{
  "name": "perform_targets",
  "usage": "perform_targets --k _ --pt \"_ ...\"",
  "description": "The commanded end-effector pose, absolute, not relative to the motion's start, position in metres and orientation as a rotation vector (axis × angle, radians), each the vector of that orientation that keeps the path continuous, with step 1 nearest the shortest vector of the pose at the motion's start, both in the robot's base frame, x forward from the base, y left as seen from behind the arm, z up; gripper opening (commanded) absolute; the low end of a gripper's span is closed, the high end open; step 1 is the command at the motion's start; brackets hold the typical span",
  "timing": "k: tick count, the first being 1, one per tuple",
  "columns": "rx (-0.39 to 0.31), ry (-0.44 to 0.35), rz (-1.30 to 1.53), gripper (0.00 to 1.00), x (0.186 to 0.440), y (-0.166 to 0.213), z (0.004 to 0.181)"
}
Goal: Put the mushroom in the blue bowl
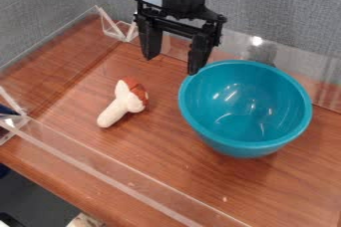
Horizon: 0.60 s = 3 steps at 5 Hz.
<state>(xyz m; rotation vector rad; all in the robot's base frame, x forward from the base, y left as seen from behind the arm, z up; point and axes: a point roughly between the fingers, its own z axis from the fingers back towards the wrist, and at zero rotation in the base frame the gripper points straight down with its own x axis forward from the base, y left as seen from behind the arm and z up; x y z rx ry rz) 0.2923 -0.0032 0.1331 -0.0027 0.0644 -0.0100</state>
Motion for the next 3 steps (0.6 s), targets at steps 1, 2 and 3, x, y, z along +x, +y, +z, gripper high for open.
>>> perform_targets --k 1,2,3 --pt "0.009 0.069 -0.042 1.0 0.285 0.006 0.131" --pt "0.029 0.09 -0.095 1.0 0.272 0.023 0.12" --pt "0.026 0.105 -0.219 1.0 0.252 0.071 0.093"
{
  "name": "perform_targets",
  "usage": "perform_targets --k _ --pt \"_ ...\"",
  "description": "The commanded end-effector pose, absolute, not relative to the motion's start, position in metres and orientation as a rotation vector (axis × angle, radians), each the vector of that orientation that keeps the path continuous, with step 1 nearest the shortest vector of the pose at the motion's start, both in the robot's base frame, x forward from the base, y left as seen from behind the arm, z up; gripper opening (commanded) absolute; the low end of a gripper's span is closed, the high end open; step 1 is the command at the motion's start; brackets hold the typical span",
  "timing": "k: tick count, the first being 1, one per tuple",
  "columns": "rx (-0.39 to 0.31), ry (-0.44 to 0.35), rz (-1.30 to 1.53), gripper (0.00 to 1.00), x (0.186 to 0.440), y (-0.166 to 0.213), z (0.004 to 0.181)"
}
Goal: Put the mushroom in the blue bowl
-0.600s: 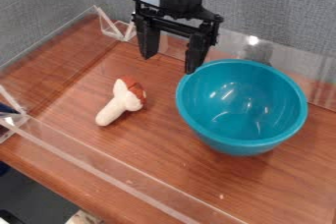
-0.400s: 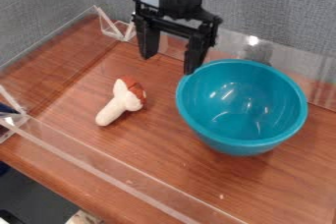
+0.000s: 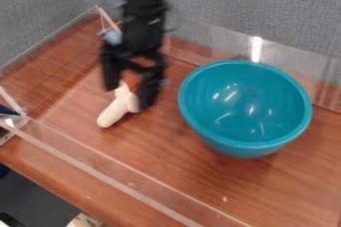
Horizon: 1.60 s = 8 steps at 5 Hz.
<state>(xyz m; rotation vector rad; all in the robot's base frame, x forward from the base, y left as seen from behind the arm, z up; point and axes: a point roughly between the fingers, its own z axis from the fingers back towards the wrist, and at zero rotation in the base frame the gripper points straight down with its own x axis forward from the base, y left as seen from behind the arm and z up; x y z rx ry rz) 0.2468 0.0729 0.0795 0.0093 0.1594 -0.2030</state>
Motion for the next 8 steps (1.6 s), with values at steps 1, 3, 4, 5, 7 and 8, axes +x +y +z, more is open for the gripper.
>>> perform_targets --k 1,3,4,5,7,8 --pt "0.035 0.096 -0.246 1.0 0.24 0.121 0.073" --pt "0.045 0.05 -0.225 1.0 0.25 0.114 0.072" --pt "0.042 0.042 -0.213 1.0 0.256 0.109 0.071" --pt "0.038 0.037 -0.206 1.0 0.262 0.104 0.07" --pt "0.036 0.03 -0.192 1.0 0.272 0.096 0.065" --pt "0.036 0.025 -0.185 1.0 0.275 0.092 0.063"
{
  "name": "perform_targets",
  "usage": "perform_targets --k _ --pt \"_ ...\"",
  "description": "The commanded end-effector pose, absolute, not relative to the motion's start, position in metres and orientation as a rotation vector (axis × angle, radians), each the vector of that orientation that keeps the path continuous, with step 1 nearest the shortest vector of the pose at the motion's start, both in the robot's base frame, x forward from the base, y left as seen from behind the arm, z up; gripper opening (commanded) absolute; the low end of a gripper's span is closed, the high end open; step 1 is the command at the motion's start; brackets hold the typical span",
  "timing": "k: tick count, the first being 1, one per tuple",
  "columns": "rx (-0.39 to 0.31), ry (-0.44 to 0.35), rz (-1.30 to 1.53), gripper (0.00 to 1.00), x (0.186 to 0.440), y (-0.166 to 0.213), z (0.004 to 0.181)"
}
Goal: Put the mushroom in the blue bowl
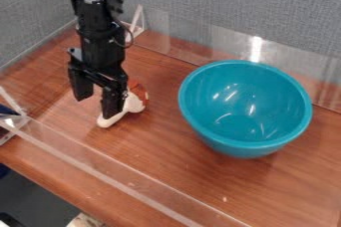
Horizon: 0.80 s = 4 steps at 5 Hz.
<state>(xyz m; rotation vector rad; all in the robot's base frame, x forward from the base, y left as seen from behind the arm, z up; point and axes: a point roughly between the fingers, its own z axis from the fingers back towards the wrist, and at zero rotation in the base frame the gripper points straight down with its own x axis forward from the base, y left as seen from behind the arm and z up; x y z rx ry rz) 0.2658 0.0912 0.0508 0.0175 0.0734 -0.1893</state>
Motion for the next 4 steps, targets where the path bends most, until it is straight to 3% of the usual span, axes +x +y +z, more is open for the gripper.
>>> perform_targets --k 1,4 --pt "0.033 0.021 -0.179 1.0 0.2787 0.0877 0.062" --pt "0.039 0.012 -0.155 1.0 0.2833 0.0797 0.0577"
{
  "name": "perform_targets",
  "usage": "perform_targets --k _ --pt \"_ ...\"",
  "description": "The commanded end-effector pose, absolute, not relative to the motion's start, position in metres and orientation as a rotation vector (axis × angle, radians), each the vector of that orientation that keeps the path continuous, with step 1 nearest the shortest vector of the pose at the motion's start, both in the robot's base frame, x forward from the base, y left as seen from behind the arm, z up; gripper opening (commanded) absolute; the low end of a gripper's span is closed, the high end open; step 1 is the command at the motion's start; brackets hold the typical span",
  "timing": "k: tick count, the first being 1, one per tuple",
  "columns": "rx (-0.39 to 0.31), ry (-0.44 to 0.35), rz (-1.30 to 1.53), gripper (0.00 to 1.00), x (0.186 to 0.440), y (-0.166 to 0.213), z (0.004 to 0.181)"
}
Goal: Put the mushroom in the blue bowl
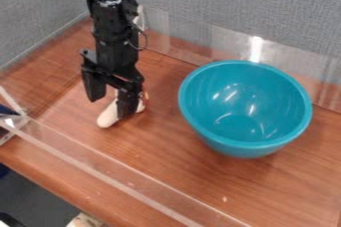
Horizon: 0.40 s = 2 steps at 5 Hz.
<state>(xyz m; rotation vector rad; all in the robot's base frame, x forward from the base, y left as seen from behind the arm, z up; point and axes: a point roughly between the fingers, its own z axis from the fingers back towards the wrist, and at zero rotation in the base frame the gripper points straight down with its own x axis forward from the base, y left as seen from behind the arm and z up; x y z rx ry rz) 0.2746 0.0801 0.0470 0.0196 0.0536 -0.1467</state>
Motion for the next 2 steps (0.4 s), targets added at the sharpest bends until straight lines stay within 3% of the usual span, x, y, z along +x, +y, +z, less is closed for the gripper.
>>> perform_targets --k 1,2 --pt "0.041 0.012 -0.147 1.0 0.284 0.0795 0.0561" --pt "0.042 0.013 -0.139 1.0 0.2841 0.0795 0.0545"
